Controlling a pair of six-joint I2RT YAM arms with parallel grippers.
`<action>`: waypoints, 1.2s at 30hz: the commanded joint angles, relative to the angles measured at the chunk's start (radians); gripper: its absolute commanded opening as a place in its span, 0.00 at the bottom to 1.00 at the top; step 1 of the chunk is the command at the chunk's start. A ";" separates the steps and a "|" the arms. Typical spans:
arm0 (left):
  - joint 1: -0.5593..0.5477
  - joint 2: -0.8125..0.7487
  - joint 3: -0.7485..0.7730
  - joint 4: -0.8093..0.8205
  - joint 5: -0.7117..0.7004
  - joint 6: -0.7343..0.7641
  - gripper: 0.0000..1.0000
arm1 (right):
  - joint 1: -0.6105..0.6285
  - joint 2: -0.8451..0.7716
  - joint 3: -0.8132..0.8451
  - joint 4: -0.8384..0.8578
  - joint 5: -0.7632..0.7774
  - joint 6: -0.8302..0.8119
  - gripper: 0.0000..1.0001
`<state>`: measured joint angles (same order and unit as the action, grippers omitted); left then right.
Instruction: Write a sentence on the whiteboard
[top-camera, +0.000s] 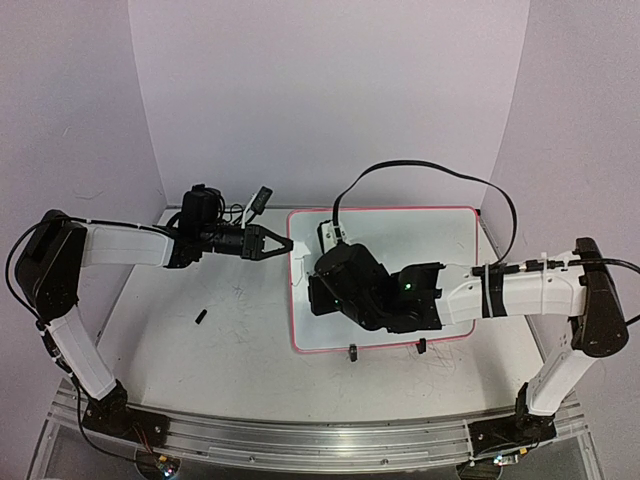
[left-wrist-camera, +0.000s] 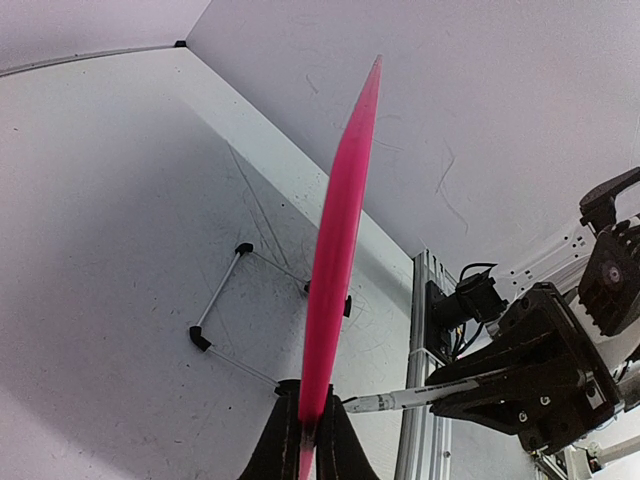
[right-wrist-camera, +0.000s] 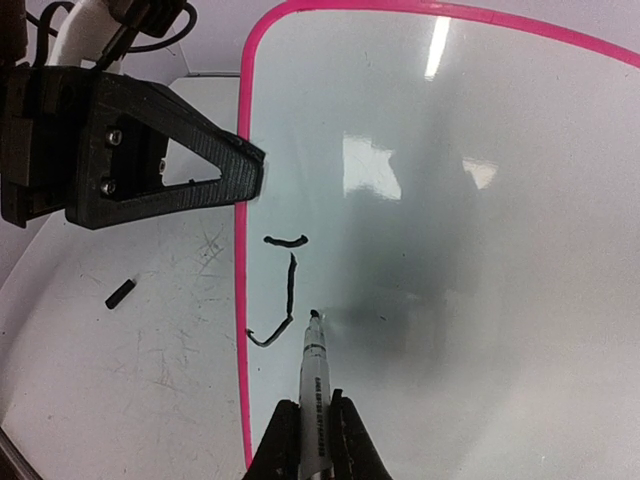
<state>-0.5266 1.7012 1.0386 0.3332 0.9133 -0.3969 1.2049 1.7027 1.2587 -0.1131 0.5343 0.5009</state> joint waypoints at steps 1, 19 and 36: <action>-0.008 -0.035 0.000 0.003 0.032 -0.032 0.00 | -0.005 0.004 0.040 0.026 0.032 -0.011 0.00; -0.008 -0.037 0.000 0.003 0.033 -0.033 0.00 | -0.004 0.002 0.006 0.015 0.000 0.020 0.00; -0.007 -0.031 0.003 0.002 0.034 -0.033 0.00 | 0.001 -0.037 -0.040 -0.008 0.035 0.062 0.00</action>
<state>-0.5266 1.7012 1.0386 0.3326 0.9124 -0.3969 1.2086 1.7006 1.2315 -0.1135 0.5303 0.5448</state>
